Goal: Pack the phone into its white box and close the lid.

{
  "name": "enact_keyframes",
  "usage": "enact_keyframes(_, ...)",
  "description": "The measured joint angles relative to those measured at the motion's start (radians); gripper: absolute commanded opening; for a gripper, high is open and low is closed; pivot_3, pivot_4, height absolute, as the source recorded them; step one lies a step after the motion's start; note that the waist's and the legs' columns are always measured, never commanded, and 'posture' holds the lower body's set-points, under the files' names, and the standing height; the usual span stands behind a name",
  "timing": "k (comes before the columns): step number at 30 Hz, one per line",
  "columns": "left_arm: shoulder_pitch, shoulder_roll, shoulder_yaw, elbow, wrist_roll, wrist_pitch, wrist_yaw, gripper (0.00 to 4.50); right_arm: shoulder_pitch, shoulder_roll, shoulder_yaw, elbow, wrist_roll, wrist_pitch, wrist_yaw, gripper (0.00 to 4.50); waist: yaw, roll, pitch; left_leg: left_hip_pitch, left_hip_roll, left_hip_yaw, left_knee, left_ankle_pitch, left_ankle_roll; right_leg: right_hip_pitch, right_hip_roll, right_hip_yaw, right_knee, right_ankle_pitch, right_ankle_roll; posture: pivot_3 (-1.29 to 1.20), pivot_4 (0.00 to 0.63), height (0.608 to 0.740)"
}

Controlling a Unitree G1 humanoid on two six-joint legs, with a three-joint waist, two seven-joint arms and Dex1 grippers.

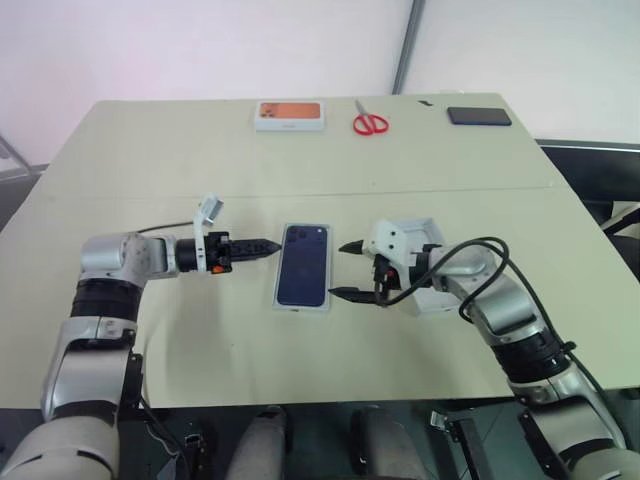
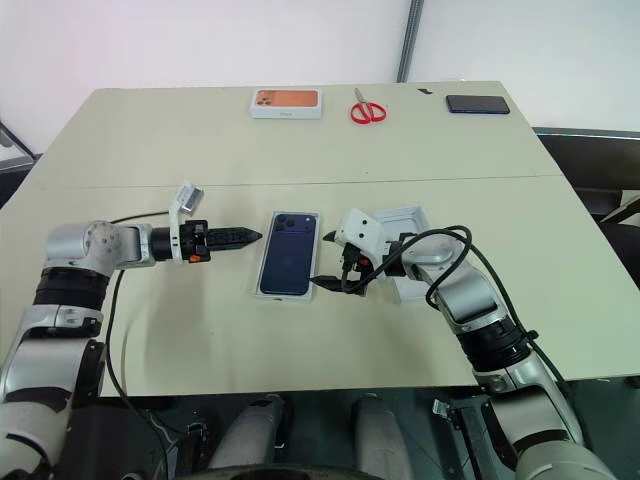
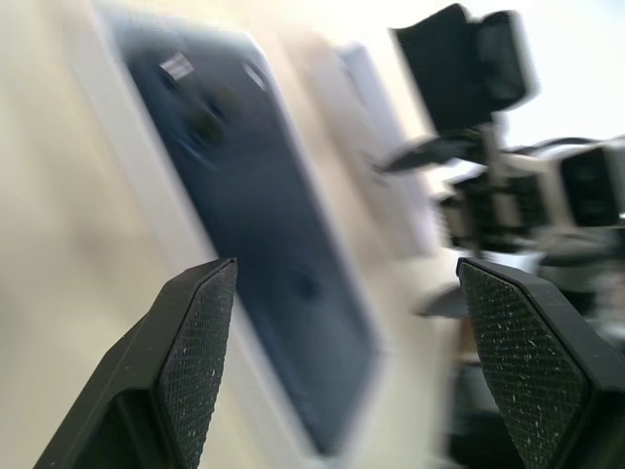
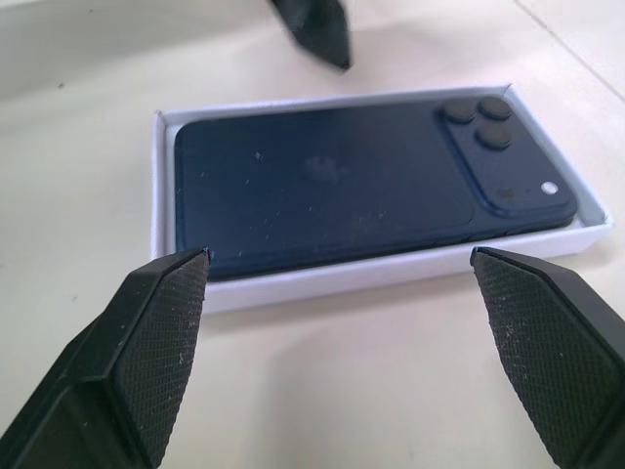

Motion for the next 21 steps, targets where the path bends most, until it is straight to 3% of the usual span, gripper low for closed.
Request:
enact_keyframes(1,0.016,-0.003,0.016,-0.004,0.005,-0.038,0.018,2.55,-0.009,0.008,-0.002,0.019,-0.006,-0.007,-0.015,3.72,-0.001,0.0,0.0,0.0,0.0,0.0,0.0,0.0,0.0,-0.001,0.0,0.0,0.0,0.0,0.0,0.0,0.15,0.74)
enact_keyframes(6,0.144,-0.018,0.025,-0.095,0.092,-0.325,0.055,0.0,-0.043,0.019,0.0,0.096,-0.076,-0.087,-0.088,1.1,0.002,0.0,0.0,0.0,0.0,0.0,-0.001,0.0,0.0,-0.001,-0.002,0.001,0.0,0.0,0.0,0.0,0.15,0.74)
enact_keyframes(8,0.195,-0.044,-0.008,-0.103,0.14,-0.422,0.062,0.0,-0.044,0.019,0.01,0.117,-0.104,-0.114,-0.095,0.04,0.002,0.0,0.0,0.0,-0.001,0.001,-0.001,0.0,0.0,-0.001,-0.002,0.001,0.0,0.0,0.0,0.0,0.15,0.74)
enact_keyframes(21,0.193,-0.123,-0.132,-0.121,0.305,-0.637,0.065,0.0,-0.045,0.031,0.104,0.171,-0.241,-0.182,-0.121,0.04,0.003,0.0,0.0,0.0,-0.002,0.001,0.0,0.0,0.0,0.001,-0.002,-0.001,0.0,0.0,0.0,0.0,0.15,0.74)
